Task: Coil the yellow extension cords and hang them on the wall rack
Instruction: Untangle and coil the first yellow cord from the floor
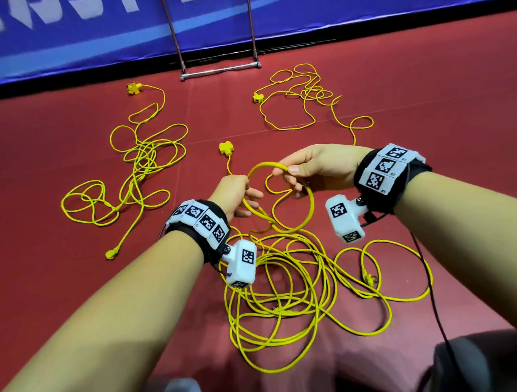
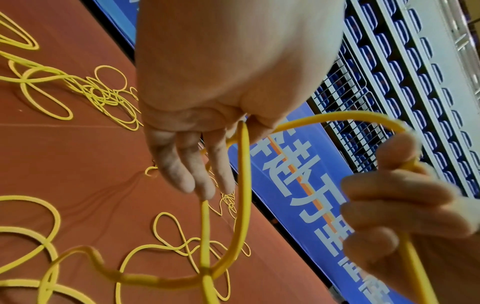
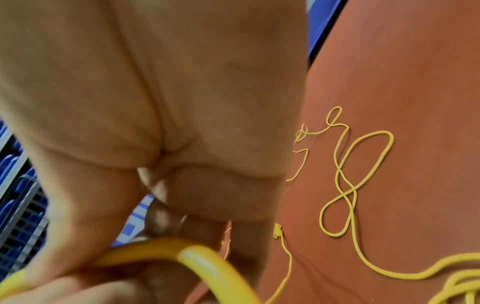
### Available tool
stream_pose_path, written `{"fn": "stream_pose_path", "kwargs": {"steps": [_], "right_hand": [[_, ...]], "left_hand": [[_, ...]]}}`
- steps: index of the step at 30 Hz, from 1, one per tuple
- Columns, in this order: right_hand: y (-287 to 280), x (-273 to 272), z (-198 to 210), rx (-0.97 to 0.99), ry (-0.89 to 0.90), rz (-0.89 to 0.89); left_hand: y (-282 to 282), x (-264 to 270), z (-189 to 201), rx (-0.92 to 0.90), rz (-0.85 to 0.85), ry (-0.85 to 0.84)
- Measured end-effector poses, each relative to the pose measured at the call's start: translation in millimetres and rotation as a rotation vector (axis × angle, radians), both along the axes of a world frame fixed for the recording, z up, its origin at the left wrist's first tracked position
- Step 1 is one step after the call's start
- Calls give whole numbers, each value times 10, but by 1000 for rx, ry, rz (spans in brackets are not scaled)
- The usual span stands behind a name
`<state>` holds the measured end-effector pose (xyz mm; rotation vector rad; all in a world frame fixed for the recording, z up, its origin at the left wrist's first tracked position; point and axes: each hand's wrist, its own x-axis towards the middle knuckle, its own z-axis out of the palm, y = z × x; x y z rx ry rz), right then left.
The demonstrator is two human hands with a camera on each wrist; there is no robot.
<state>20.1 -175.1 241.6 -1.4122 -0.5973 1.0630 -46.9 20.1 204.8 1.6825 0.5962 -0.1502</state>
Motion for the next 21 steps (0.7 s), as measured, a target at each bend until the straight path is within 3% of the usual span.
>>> {"fn": "stream_pose_path", "kwargs": {"steps": [4,9,15,19,21], "right_hand": [[-15,24,-23,94,144,-128],[-103,102,-46,-16,110,-314],[6,31,-60,-272,-94,-289],[219,-116,-84,-457,-275,-106],[294,-140,-114,-495,-366,-121]], "left_hand": [[58,10,-97,57,-20,27],[60,42,-229,187,-71,40],[-81,55,-307,365,-215,56],[-226,76,-266,506,-340,-57],[-278,92,-237,499,-347,-126]]}}
